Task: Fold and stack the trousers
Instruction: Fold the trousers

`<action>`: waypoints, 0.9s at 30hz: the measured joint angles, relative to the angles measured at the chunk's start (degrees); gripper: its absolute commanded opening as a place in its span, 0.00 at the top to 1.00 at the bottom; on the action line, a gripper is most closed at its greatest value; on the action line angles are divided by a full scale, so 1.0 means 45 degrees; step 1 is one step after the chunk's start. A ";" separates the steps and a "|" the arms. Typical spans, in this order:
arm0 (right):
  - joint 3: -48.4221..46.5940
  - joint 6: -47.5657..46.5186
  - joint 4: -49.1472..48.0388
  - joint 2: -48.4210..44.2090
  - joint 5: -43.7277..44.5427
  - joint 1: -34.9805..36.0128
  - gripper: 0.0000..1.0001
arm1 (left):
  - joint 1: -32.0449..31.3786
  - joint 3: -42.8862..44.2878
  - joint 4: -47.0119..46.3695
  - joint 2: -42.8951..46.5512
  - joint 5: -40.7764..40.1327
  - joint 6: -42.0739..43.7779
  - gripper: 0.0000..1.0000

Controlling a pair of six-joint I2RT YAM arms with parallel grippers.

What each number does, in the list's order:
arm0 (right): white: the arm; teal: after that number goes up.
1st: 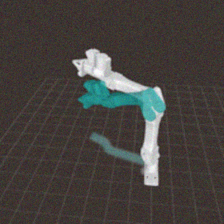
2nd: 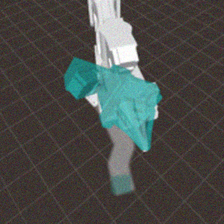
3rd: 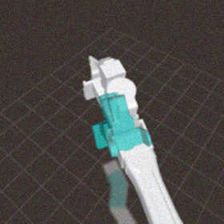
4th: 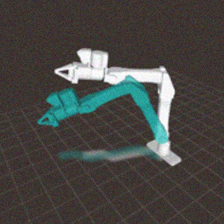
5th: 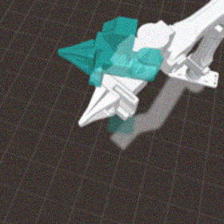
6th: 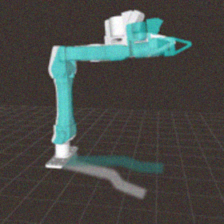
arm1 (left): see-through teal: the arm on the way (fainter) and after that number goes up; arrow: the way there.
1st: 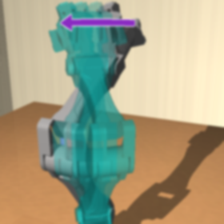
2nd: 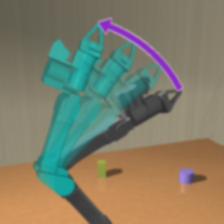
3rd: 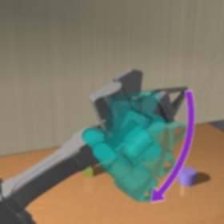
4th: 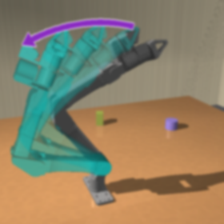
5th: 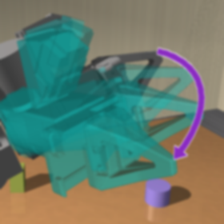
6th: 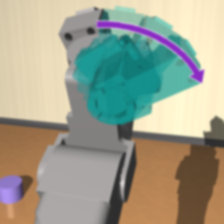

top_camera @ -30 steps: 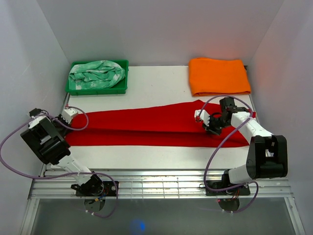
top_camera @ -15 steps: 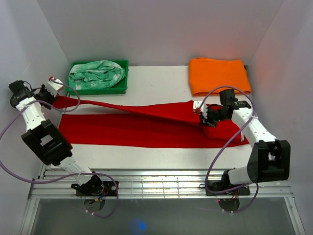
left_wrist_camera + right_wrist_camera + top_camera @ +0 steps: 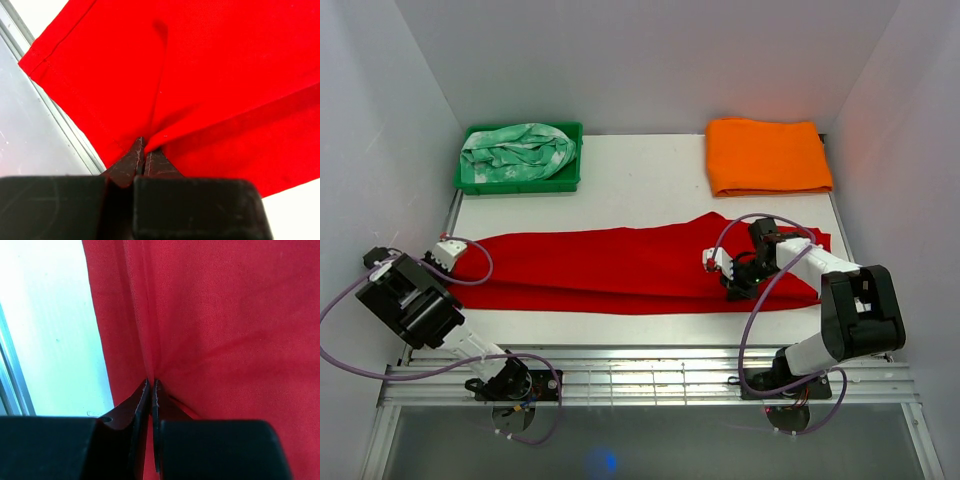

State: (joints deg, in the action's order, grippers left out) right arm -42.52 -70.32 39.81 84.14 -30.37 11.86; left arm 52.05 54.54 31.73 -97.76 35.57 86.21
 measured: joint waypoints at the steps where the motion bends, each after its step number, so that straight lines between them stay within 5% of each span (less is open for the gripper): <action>1: -0.0058 0.0024 0.0049 0.0058 0.0005 0.0005 0.89 | 0.0000 0.0073 0.0097 -0.0049 0.0000 0.0049 1.00; 2: -0.0131 0.0053 0.0097 0.0126 0.0005 0.0005 0.87 | 0.0000 0.0180 0.0233 -0.0107 0.0010 0.0097 0.97; 3: -0.0209 0.0078 0.0165 0.0180 0.0015 0.0010 0.84 | 0.0000 0.0287 0.0389 -0.0170 0.0005 0.0165 0.83; 6: -0.0374 0.0219 0.0525 0.0194 0.0083 0.0010 0.59 | 0.0005 0.0743 0.1044 -0.0301 -0.0092 0.0525 0.51; 7: -0.0481 0.0267 0.0792 0.0189 0.0117 0.0010 0.37 | 0.0049 0.0962 0.1404 -0.0306 -0.0189 0.0656 0.11; 8: -0.0617 0.0364 0.1127 0.0155 0.0189 0.0010 0.27 | 0.0097 0.1175 0.1753 -0.0301 -0.0233 0.0816 0.02; 10: -0.1020 0.0544 0.1807 -0.0034 0.0481 -0.0044 0.07 | 0.0301 0.1914 0.2754 -0.0257 -0.0267 0.1239 0.02; 12: -0.1734 0.0607 0.2472 -0.0355 0.0617 -0.0223 0.01 | 0.0476 0.2817 0.4211 -0.0068 0.0097 0.1870 0.02; 18: -0.5100 0.0816 0.4085 -0.0976 0.0311 -0.1821 0.09 | 0.0306 0.4682 0.7703 0.2166 0.1341 0.4444 0.02; 27: -0.6300 0.0457 0.5736 0.0053 0.0097 -0.5863 0.00 | -0.5217 0.4182 0.9292 0.4308 0.1656 0.2715 0.05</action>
State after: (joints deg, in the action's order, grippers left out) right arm -70.87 -68.27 65.63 84.38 -29.93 -14.52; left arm 28.58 73.36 73.54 -78.37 43.03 98.43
